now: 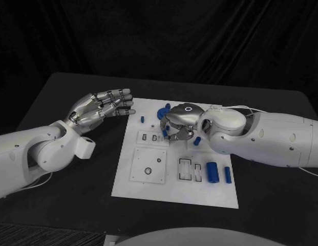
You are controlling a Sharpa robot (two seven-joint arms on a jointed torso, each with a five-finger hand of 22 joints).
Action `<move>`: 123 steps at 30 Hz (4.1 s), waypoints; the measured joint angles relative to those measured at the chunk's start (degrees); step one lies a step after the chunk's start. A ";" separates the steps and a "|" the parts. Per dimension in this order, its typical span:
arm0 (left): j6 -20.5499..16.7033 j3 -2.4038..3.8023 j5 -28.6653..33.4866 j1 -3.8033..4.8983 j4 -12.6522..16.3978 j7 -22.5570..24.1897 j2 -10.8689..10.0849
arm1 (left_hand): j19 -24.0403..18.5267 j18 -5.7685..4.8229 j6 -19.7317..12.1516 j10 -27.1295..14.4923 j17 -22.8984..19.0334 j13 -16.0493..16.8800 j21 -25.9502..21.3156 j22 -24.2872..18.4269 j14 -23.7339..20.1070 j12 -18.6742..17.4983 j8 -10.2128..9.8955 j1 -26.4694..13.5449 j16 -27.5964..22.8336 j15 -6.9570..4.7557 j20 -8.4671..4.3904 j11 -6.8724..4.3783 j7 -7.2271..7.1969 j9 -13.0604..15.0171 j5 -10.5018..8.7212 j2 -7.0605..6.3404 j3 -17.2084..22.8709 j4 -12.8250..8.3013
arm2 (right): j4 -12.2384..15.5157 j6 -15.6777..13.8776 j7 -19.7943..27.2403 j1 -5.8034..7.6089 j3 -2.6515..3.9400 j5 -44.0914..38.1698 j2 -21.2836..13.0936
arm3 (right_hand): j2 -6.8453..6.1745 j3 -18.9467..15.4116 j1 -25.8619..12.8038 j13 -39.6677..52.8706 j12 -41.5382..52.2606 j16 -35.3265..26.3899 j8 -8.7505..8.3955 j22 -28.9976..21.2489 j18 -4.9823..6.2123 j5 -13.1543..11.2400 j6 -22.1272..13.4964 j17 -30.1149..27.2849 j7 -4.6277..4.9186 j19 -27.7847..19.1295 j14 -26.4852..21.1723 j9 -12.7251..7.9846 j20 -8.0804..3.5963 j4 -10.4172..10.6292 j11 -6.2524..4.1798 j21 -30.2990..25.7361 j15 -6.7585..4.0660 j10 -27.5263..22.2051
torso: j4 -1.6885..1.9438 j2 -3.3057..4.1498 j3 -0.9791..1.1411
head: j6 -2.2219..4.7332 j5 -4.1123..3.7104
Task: Assemble the parts on the task board
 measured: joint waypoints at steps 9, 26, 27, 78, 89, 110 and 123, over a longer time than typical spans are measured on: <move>0.11 0.00 0.00 -0.01 -0.06 -0.13 0.02 | 0.00 0.00 0.00 0.00 0.00 -0.01 0.00 0.00 0.00 0.00 0.00 0.00 0.00 0.00 0.00 0.00 0.00 0.00 0.00 0.00 0.16 0.16 | -0.06 0.51 -0.46 -0.18 -0.11 -0.04 0.06 | -0.08 -1.13 -1.49 0.00 0.00 0.00 -0.14 0.00 0.00 -6.19 -0.62 0.00 0.02 -0.21 -0.01 -0.24 0.21 -0.62 0.00 -0.81 0.01 0.00 | -0.02 -0.02 0.00 | -0.21 0.01; 0.26 0.00 0.00 -0.04 -0.13 -0.30 0.06 | 0.00 0.00 0.00 -0.21 0.00 -0.01 -0.22 0.01 0.00 0.00 0.00 0.00 0.00 0.00 0.00 0.21 0.00 0.00 0.00 0.00 0.15 0.16 | -0.14 1.48 -0.75 -0.29 -0.08 -0.06 0.08 | -0.70 -2.95 -2.60 -0.01 0.00 0.00 -5.89 -0.01 0.84 -9.93 -6.12 0.00 0.42 -0.41 -0.01 -3.26 0.41 -0.72 0.42 -2.35 0.40 0.00 | -0.07 -0.02 -0.01 | -0.63 -0.09; 0.27 0.00 0.00 -0.04 -0.14 -0.31 0.06 | 0.00 0.00 0.00 -0.21 0.00 -0.01 -0.22 0.01 0.00 0.00 0.00 0.00 0.00 0.00 0.00 0.21 0.00 0.00 0.00 0.00 0.15 0.16 | -0.14 1.50 -0.75 -0.29 -0.08 -0.06 0.08 | -0.70 -3.31 -2.60 -0.01 0.00 0.00 -6.55 -0.01 0.89 -10.35 -6.69 0.00 0.50 -0.41 -0.01 -3.57 0.41 -0.68 0.42 -2.46 0.40 0.00 | -0.08 -0.02 -0.01 | -0.65 -0.07; -12.10 0.04 -28.43 5.52 0.98 -15.81 2.35 | 40.70 -5.08 6.67 63.50 71.03 70.98 67.03 65.48 60.24 59.56 23.45 -15.87 63.29 -8.02 -8.09 -5.31 3.79 7.81 -37.95 3.65 -20.63 1.77 | 11.88 -19.43 4.31 11.98 -0.19 4.21 -19.12 | 1.95 -10.04 -13.65 0.02 0.00 0.00 -11.15 0.02 0.86 -16.30 -4.57 0.00 0.93 0.93 -0.20 -8.73 0.30 5.63 0.41 2.24 0.60 0.01 | -0.93 -0.03 0.96 | 3.09 0.94; -5.14 0.13 -41.59 14.80 2.51 -36.25 5.35 | 51.58 -7.62 14.50 63.67 71.25 71.01 75.13 70.62 60.56 59.70 29.55 -20.46 63.29 -10.91 -9.45 -8.61 0.11 13.19 -37.92 4.76 -23.18 1.98 | 10.63 -17.81 4.12 10.61 -0.20 6.20 -19.15 | 3.31 -10.21 -12.29 0.01 0.00 0.00 -11.15 0.01 0.86 -13.14 -3.55 0.00 0.92 0.93 -0.20 -9.07 0.30 5.46 0.81 2.24 0.60 -0.01 | -1.83 0.19 2.89 | 3.74 1.08; 10.97 0.07 -45.86 17.71 -3.65 -53.32 16.48 | 51.50 -7.59 1.56 63.64 71.24 71.06 74.18 70.60 60.58 59.72 4.90 -19.70 63.29 -9.99 -8.86 -7.13 3.43 4.59 -36.90 5.45 -19.36 0.08 | 9.05 -15.33 2.90 8.04 -0.22 6.92 -18.04 | 4.29 -10.20 -12.37 0.00 0.00 0.00 -11.15 0.00 0.86 -11.65 -3.35 0.00 0.72 0.93 -0.20 -9.24 0.30 5.46 0.81 1.99 0.60 0.00 | -3.61 0.55 5.58 | 2.21 3.19; 14.41 0.07 -46.17 17.75 -3.78 -56.97 18.73 | 51.38 -7.58 21.68 63.64 71.23 71.06 74.18 70.60 60.49 59.70 19.43 -22.50 63.29 -12.20 -10.66 -9.85 -1.27 20.50 -37.59 4.08 -18.09 1.35 | 9.29 -15.01 2.32 7.83 -0.22 6.99 -19.38 | 4.75 -10.36 -11.90 -0.01 0.00 0.00 -11.15 -0.01 0.86 -10.71 -2.72 0.00 0.95 0.93 -0.21 -9.29 0.30 5.30 0.81 1.99 0.60 0.00 | -3.93 0.38 6.04 | 1.54 3.78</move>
